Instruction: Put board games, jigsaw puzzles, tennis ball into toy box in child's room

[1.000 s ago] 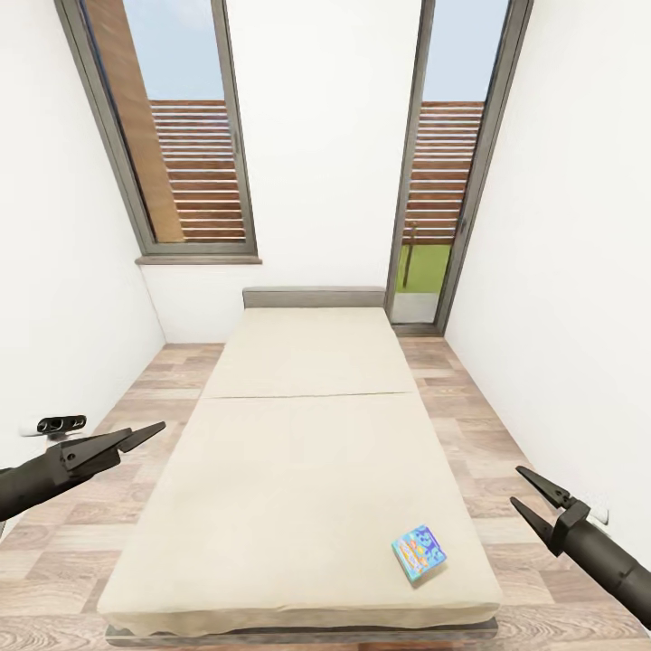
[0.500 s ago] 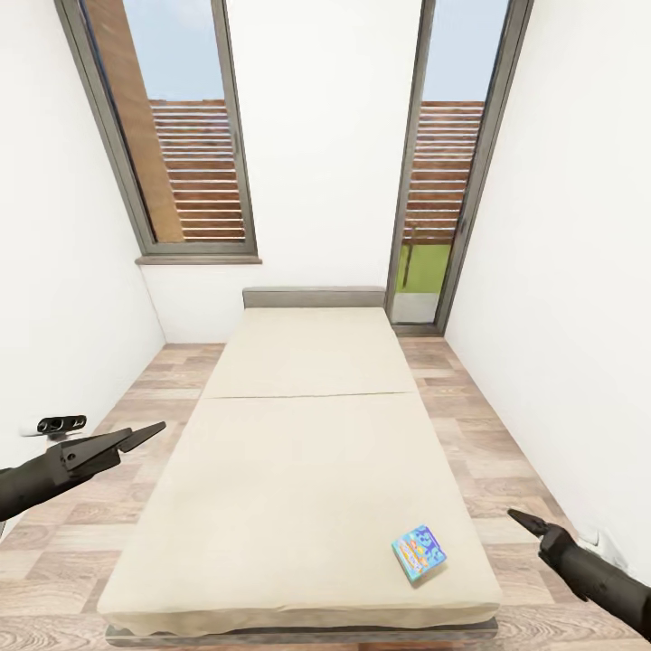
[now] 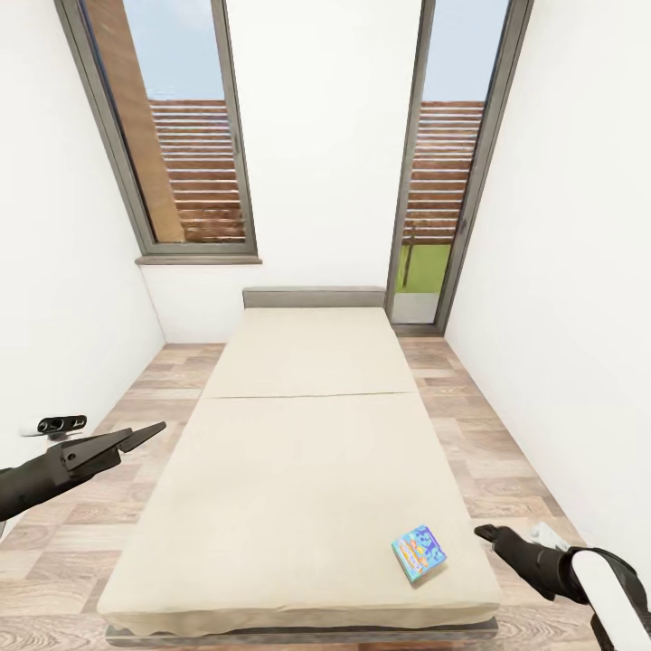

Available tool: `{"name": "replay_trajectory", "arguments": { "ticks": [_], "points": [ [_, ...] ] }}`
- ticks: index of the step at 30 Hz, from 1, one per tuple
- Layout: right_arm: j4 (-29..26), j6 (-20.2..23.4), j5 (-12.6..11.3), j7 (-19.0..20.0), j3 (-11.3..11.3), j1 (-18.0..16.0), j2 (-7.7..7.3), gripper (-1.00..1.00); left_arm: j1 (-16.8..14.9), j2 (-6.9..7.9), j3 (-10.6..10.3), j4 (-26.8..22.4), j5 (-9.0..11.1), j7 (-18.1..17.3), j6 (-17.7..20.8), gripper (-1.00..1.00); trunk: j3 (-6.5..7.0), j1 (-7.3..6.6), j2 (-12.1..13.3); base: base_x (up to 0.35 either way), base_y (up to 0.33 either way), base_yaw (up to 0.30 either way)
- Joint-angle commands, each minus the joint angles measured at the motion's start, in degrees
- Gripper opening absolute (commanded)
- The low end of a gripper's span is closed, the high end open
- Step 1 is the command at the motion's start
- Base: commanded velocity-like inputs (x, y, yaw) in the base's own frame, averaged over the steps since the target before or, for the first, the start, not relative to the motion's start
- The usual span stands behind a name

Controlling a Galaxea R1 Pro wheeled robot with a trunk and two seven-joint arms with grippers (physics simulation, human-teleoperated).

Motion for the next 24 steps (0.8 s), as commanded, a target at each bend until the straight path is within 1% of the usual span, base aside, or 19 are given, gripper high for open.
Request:
{"name": "replay_trajectory", "arguments": {
  "ticks": [1, 3, 4, 10, 15, 17, 21, 22, 23, 24],
  "points": [
    [0.09, 0.14, -0.55, -0.79, 0.30, -0.29, 0.33, 1.00, -0.04, 0.01, 0.00, -0.01, -0.04, -0.23, 0.61, 1.00, -0.12, 0.03, -0.13, 0.000, 0.000, 0.000],
    [0.17, 0.15, -0.54, -0.93, 0.51, -0.43, 0.67, 1.00, -0.04, 0.01, 0.00, -0.01, -0.04, -0.23, 0.61, 1.00, -0.12, 0.03, -0.13, 0.000, 0.000, 0.000],
    [0.34, 0.25, -0.55, -1.07, 0.84, -0.66, 1.25, 1.00, -0.04, 0.00, 0.00, -0.01, -0.05, -0.23, 0.61, 1.00, -0.12, 0.03, -0.13, 0.000, 0.000, 0.000],
    [0.50, 0.38, -0.52, -1.09, 1.48, -0.76, 1.53, 1.00, -0.04, -0.01, 0.00, -0.01, -0.04, -0.23, 0.61, 1.00, -0.12, 0.03, -0.13, 0.000, 0.000, 0.000],
    [0.63, 0.23, -0.32, -1.16, 3.80, -0.83, 1.79, 1.00, -0.04, -0.10, 0.00, -0.01, -0.05, -0.23, 0.61, 1.00, -0.12, 0.03, -0.13, 0.000, 0.000, 0.000],
    [0.74, 0.00, -0.23, -1.22, 4.27, -1.07, 1.81, 1.00, -0.04, -0.12, 0.00, -0.01, -0.08, -0.23, 0.61, 1.00, -0.12, 0.03, -0.13, 0.000, 0.000, 0.000],
    [1.07, -0.75, 1.57, -2.37, 6.22, -2.39, 1.84, 1.00, -0.04, -0.23, 0.00, -0.01, -0.11, -0.23, 0.61, 1.00, -0.12, 0.03, -0.13, 0.000, 0.000, 0.000],
    [1.12, -0.86, 2.88, -3.49, 7.02, -2.70, 1.89, 1.00, -0.04, -0.30, 0.00, -0.01, -0.11, -0.23, 0.61, 1.00, -0.12, 0.03, -0.13, 0.000, 0.000, 0.000],
    [1.13, -0.90, 3.60, -4.15, 7.42, -2.88, 1.93, 1.00, -0.04, -0.34, 0.00, -0.01, -0.11, -0.23, 0.61, 1.00, -0.12, 0.03, -0.13, 0.000, 0.000, 0.000],
    [1.16, -0.96, 5.13, -5.60, 8.20, -3.40, 2.12, 1.00, -0.04, -0.41, 0.00, -0.01, -0.12, -0.23, 0.61, 1.00, -0.12, 0.03, -0.13, 0.000, 0.000, 0.000]
  ]
}}
